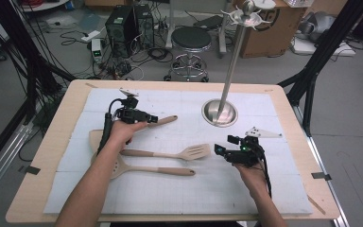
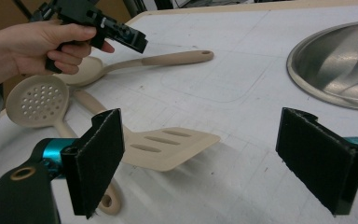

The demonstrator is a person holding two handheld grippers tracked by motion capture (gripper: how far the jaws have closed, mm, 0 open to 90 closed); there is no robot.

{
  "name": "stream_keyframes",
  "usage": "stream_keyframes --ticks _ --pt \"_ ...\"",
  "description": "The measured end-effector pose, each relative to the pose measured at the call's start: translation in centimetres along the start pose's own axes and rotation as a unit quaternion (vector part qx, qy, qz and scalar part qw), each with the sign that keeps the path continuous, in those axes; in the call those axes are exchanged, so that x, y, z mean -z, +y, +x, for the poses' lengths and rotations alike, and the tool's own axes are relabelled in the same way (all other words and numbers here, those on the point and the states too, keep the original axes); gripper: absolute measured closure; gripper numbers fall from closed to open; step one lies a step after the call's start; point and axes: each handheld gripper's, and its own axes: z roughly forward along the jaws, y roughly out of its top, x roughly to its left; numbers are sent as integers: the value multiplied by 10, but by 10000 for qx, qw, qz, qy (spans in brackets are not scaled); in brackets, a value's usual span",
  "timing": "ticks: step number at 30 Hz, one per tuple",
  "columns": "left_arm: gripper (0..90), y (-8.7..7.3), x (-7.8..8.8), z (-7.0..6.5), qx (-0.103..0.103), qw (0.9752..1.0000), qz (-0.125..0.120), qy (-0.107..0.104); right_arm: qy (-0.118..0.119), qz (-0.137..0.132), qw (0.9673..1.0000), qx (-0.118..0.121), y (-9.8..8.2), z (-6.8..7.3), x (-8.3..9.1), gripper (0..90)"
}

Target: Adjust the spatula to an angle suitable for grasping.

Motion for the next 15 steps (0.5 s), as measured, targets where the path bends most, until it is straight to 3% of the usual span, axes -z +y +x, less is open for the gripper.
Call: stream_keyframes --ticks 15 --pt "536 1 21 9 -96 9997 -108 179 57 38 10000 -2 0 2 -5 146"
